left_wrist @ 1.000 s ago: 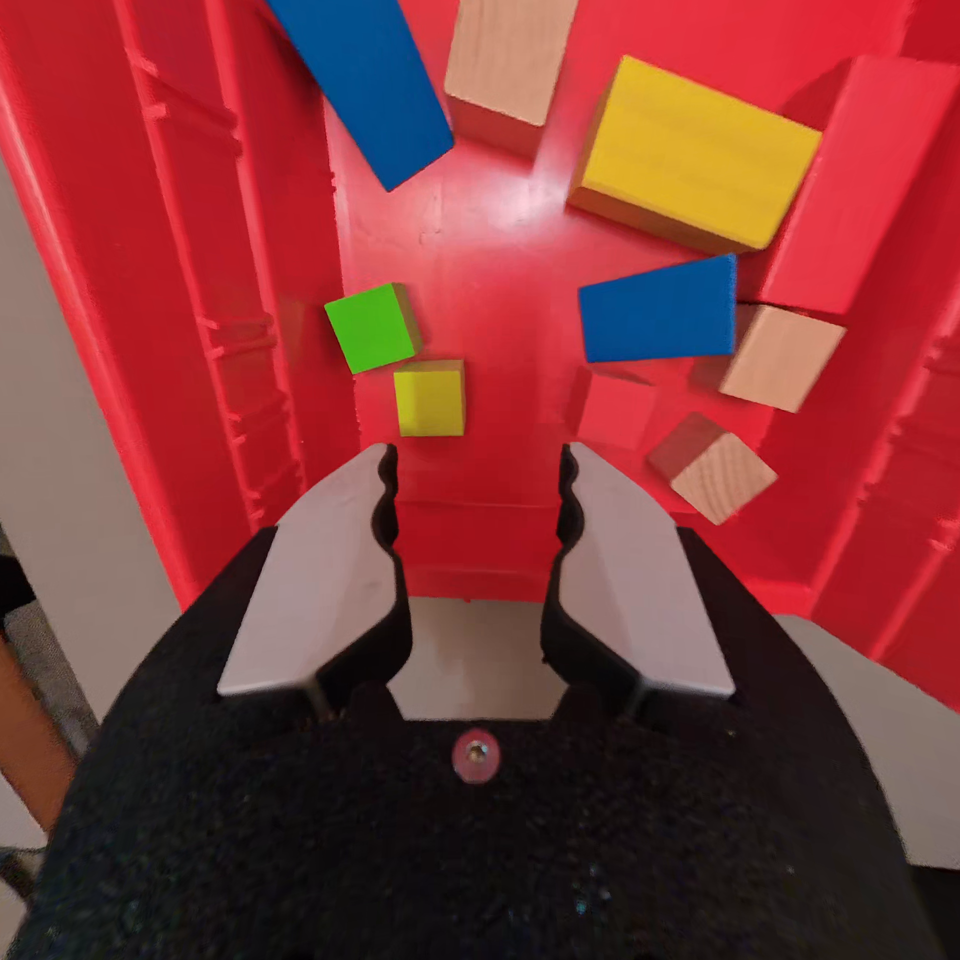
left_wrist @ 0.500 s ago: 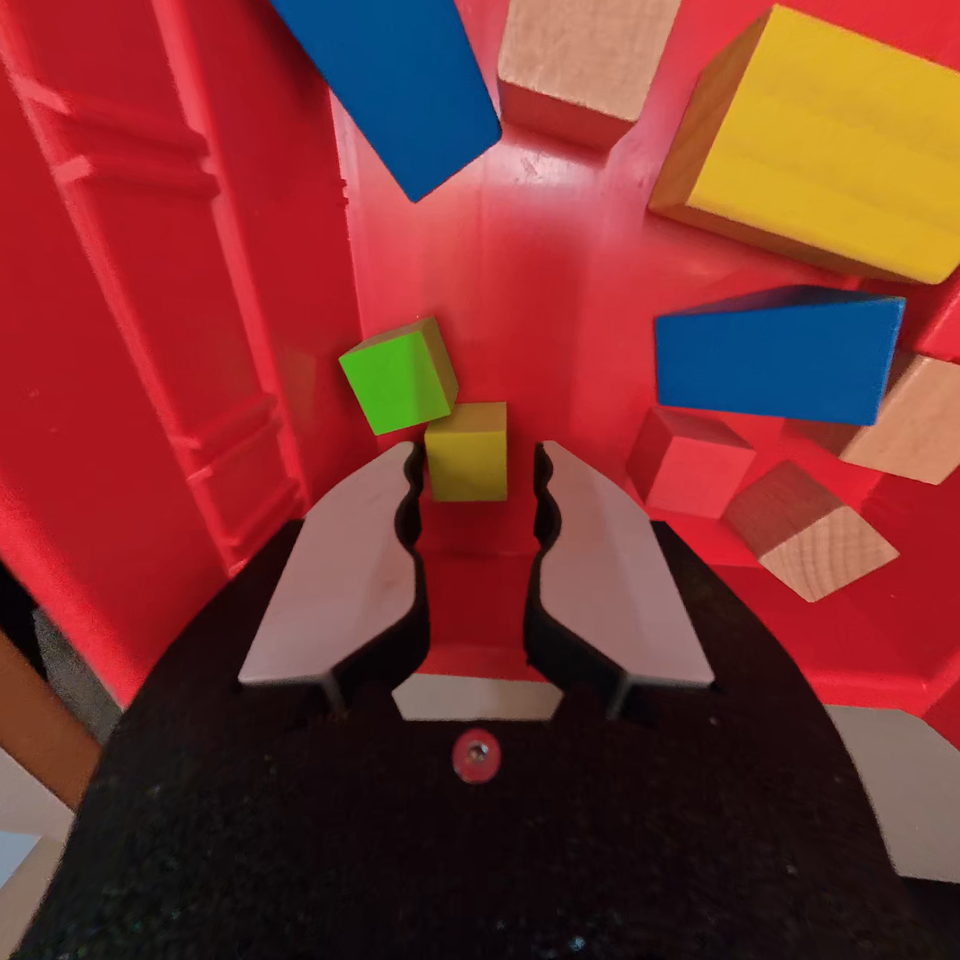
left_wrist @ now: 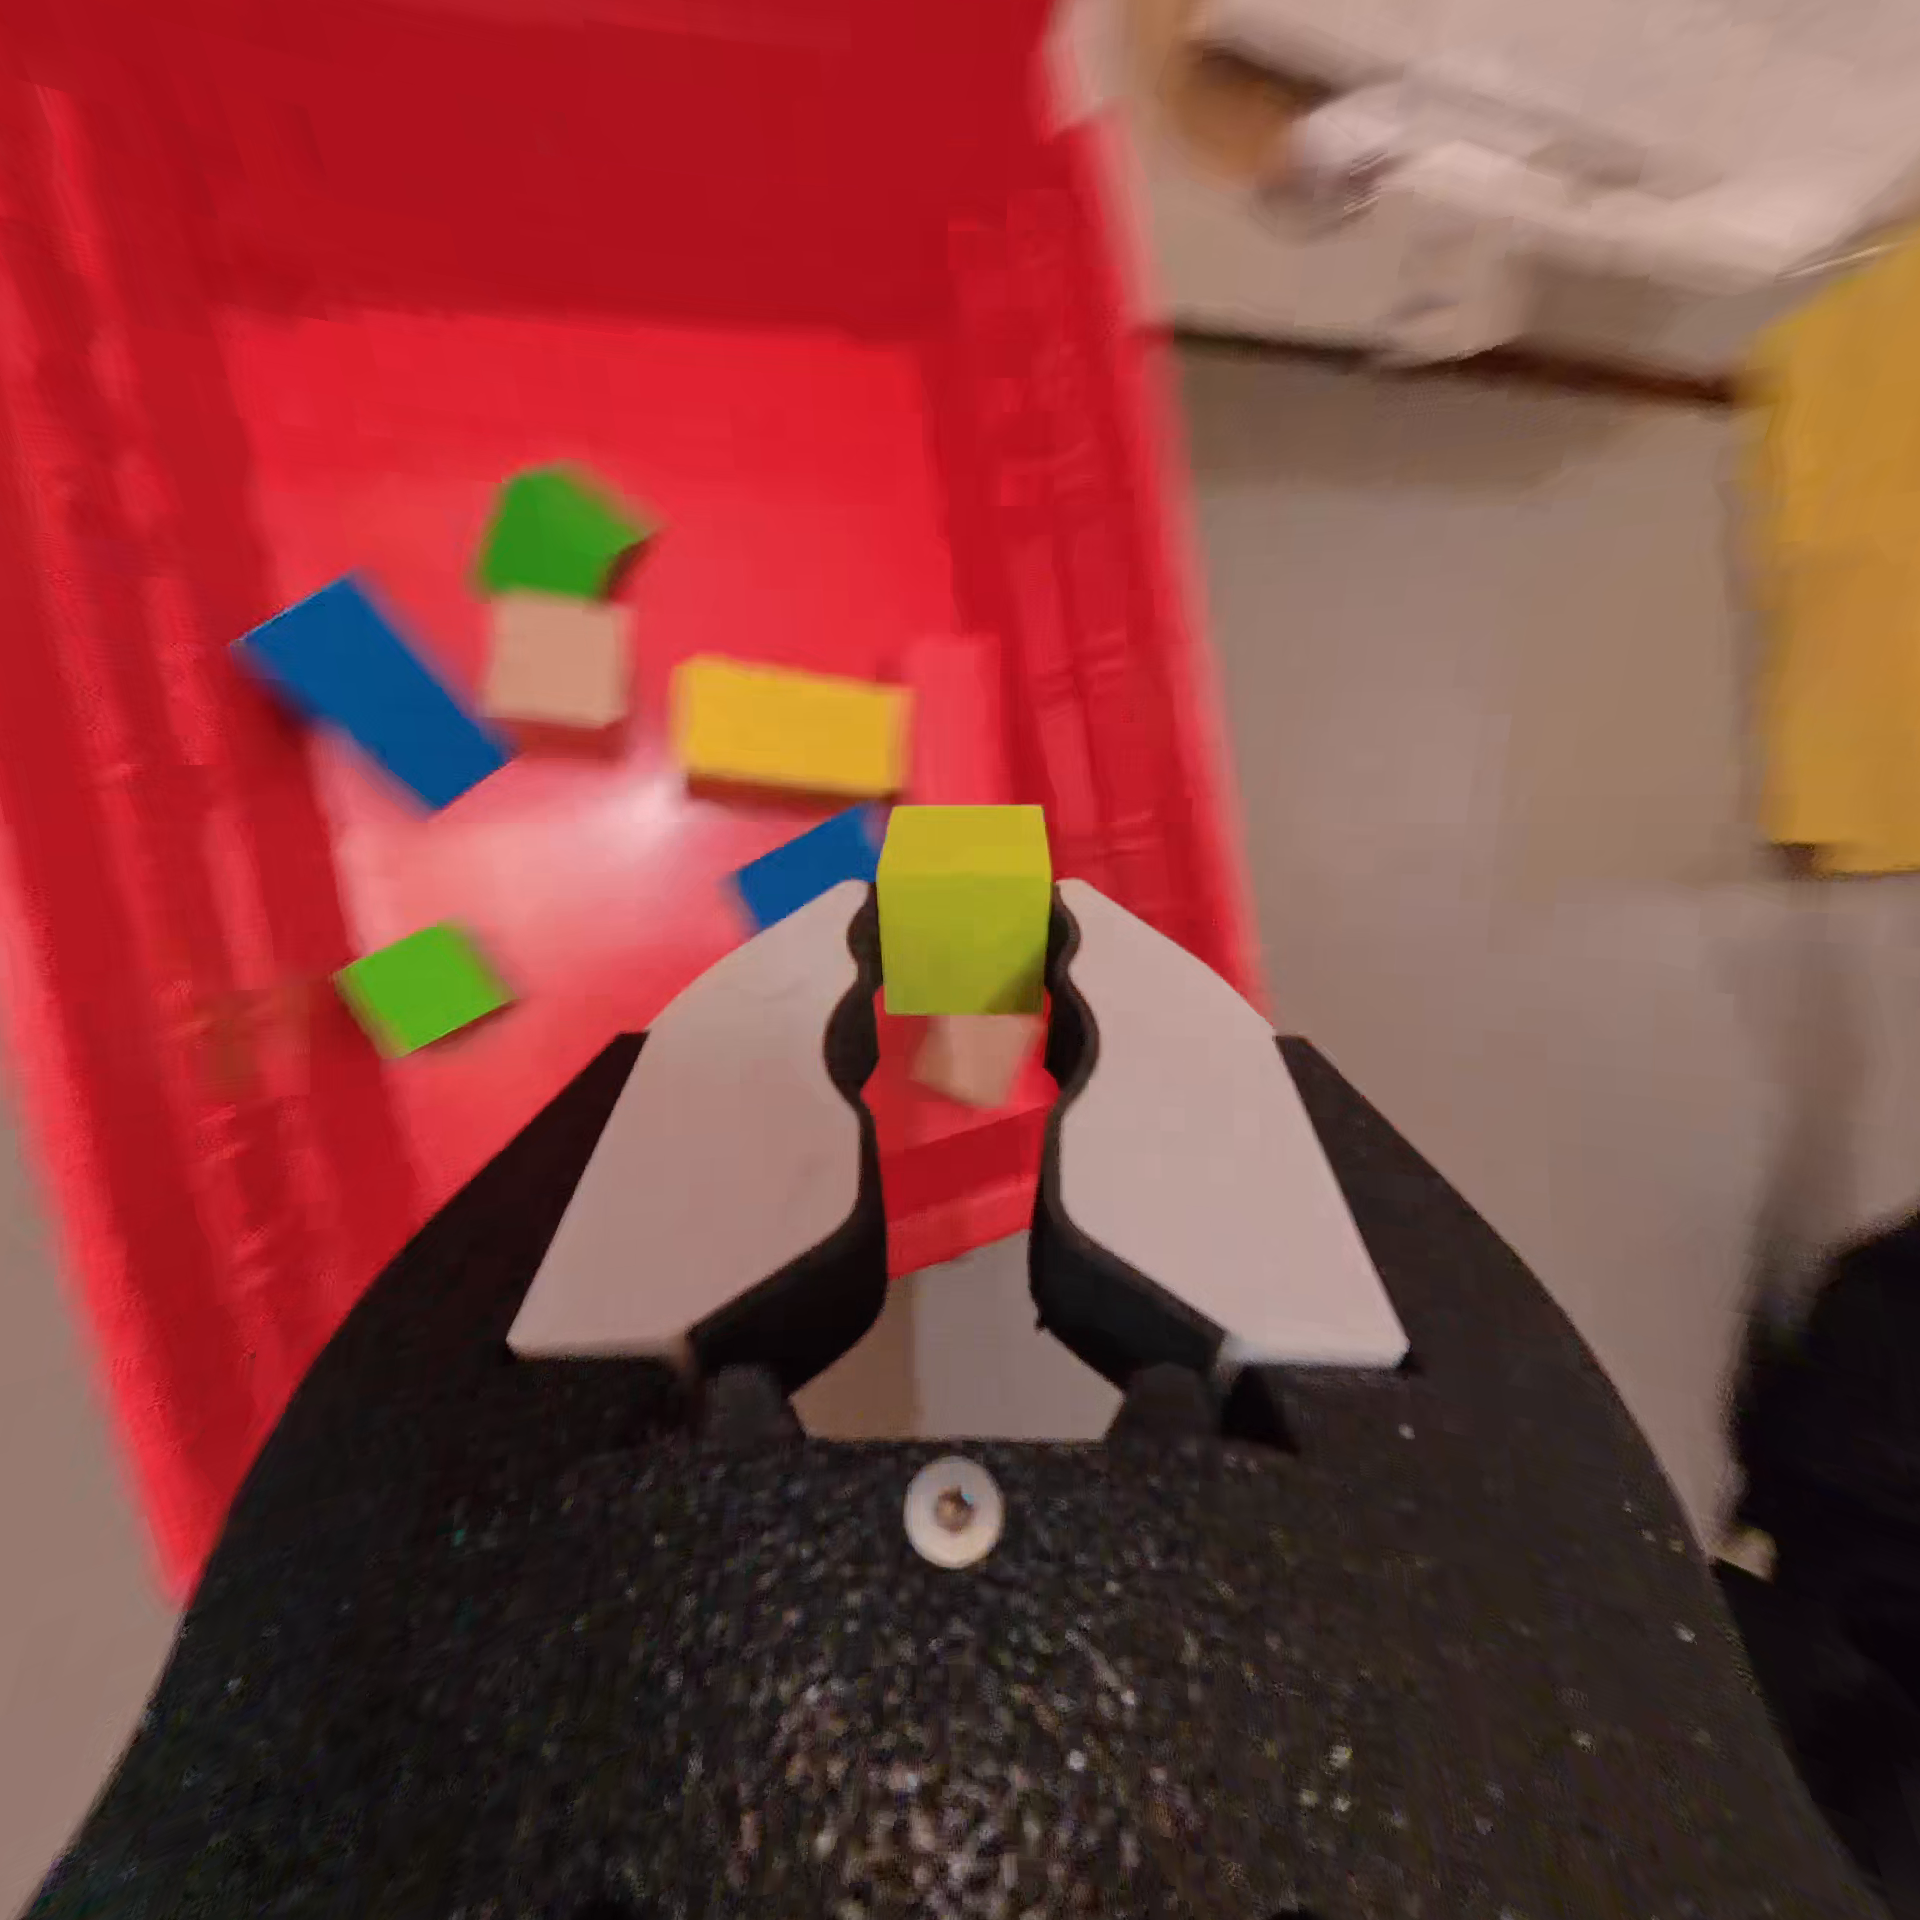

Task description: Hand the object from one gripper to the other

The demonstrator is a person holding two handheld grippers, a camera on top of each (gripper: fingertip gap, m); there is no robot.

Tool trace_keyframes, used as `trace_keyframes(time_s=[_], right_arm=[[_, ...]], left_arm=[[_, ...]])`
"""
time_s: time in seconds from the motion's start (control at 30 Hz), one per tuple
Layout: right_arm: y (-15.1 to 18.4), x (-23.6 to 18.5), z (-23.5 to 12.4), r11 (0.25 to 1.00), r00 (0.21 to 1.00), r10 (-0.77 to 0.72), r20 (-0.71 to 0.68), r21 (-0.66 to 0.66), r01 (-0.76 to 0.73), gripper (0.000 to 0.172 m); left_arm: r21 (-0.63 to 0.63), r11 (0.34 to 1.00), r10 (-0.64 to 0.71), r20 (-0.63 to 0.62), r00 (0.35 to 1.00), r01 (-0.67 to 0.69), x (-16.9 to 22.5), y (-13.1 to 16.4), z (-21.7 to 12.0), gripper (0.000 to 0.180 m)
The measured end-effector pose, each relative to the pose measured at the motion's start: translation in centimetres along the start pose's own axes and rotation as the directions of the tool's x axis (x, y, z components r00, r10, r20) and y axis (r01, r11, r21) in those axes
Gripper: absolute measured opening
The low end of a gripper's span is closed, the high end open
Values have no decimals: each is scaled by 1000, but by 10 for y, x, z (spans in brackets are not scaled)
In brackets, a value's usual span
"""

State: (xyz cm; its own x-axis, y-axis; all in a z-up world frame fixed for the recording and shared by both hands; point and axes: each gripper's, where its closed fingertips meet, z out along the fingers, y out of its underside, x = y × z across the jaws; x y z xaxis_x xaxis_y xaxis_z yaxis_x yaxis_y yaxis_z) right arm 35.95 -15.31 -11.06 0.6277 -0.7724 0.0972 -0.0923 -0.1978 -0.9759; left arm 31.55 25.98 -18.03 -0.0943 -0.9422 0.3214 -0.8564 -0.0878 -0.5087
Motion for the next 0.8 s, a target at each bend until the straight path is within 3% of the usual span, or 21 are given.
trace_keyframes(time_s=[0.03, 0.13, 0.23, 0.3, 0.4, 0.57, 0.7, 0.8], right_arm=[[-5, -10, 3, 1000, 999, -6, 38, 17, 6, 59], [-20, -45, 10, 997, 986, -20, 167, 73, 8, 63], [-36, -88, 13, 990, 939, 24, 343, 120, -70, 65], [-51, -117, 11, 973, 876, 91, 474, 146, -180, 65], [-68, -158, 5, 923, 706, 207, 677, 105, -371, 67], [-72, -214, -6, 836, 324, 394, 860, -188, -516, 82], [-77, -232, -16, 777, 127, 446, 886, -313, -547, 81], [-81, -235, -22, 748, 28, 457, 889, -367, -554, 73]], left_arm=[[63, 998, 16, -102, 995, -9, 25, -8, -9, 28], [192, 981, 95, -361, 928, -25, 93, -17, -34, 28], [310, 940, 273, -439, 856, -141, 141, -12, -45, 28], [428, 865, 454, -445, 772, -262, 175, -4, -52, 28], [594, 673, 711, -356, 606, -440, 219, 15, -57, 28], [698, 289, 937, -67, 342, -656, 255, 35, -56, 28], [724, 108, 973, 63, 221, -681, 270, 42, -64, 28], [748, 32, 981, 103, 163, -663, 280, 48, -71, 28]])
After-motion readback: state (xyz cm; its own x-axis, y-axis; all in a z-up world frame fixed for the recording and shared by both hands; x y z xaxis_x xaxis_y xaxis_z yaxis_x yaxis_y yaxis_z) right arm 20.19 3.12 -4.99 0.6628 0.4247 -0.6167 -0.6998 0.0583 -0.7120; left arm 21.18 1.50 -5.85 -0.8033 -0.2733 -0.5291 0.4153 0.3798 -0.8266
